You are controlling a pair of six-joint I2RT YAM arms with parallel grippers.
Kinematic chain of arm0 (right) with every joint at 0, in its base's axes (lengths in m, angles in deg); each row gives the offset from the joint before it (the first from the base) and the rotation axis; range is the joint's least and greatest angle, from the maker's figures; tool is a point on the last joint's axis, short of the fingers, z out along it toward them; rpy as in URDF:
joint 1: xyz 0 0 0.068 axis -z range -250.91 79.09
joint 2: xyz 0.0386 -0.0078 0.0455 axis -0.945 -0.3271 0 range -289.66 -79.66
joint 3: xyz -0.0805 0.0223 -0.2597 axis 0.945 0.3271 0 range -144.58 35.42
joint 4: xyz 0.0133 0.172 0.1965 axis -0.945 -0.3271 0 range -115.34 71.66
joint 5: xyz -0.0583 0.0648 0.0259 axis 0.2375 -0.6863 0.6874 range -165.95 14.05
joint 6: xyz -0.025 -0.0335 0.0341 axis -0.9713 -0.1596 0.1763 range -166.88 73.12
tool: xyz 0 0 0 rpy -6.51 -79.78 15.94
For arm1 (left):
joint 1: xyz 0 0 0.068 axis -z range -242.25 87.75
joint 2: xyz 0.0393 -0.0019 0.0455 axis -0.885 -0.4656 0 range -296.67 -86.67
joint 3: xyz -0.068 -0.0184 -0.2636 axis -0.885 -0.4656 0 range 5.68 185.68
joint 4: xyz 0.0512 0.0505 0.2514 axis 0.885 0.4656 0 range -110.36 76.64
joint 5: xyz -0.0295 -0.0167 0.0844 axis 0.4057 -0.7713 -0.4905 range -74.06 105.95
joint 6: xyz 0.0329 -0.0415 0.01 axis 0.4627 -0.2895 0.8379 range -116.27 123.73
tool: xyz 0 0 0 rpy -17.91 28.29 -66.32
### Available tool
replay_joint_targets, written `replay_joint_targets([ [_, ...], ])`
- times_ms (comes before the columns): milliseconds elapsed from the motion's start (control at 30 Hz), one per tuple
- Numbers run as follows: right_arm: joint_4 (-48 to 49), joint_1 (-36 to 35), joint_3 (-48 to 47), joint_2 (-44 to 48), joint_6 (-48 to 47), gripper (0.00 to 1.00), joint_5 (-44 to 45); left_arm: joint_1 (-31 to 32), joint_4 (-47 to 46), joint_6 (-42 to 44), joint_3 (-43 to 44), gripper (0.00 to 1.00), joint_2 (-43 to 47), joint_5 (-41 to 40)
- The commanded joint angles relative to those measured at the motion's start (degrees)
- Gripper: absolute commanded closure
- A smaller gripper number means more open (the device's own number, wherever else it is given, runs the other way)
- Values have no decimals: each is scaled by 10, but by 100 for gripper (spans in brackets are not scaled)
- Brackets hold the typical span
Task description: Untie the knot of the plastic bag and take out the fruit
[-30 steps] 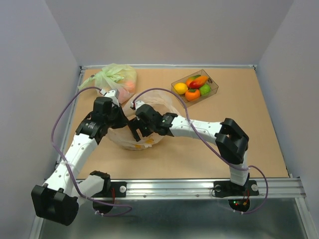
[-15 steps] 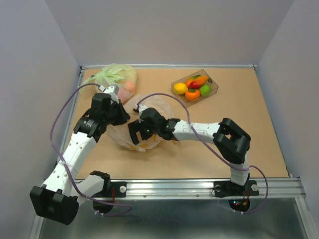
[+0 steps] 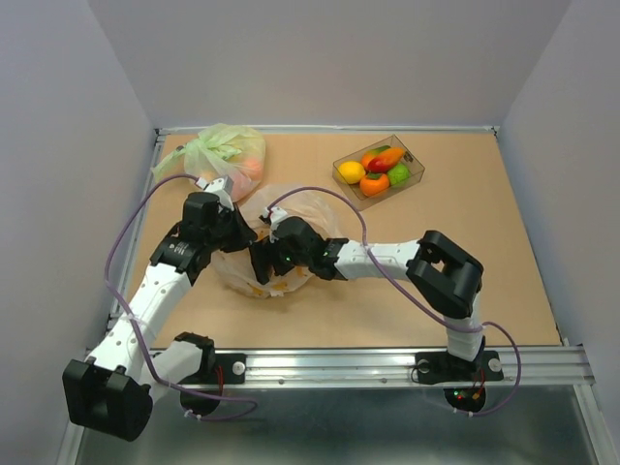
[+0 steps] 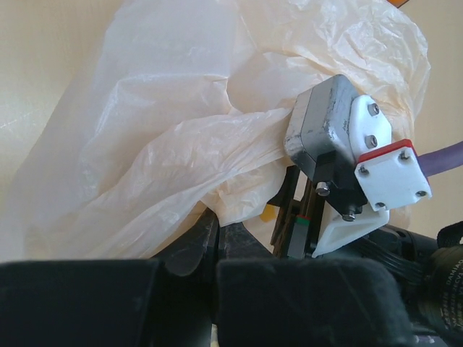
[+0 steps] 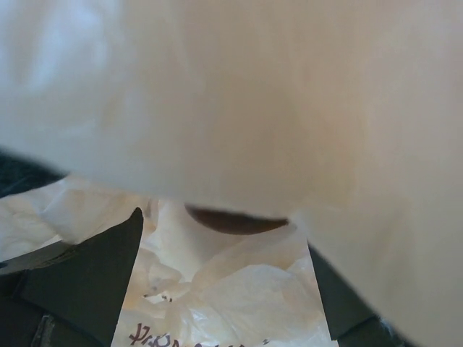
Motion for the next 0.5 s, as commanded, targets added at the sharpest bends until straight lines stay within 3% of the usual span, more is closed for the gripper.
replay_joint_targets([
  [0, 64, 4, -2, -14, -10, 3, 32, 3, -8, 0, -18, 100, 20, 4],
  [100, 64, 3, -7, -27, -13, 4, -12, 2, -8, -4, -36, 100, 30, 0],
  [300, 78, 3, -10, -32, -6, 0, 23, 3, -12, -16, -70, 100, 39, 7],
  [467, 157, 4, 2, -22, 13, 0, 21, 3, -4, -13, -63, 100, 47, 3],
])
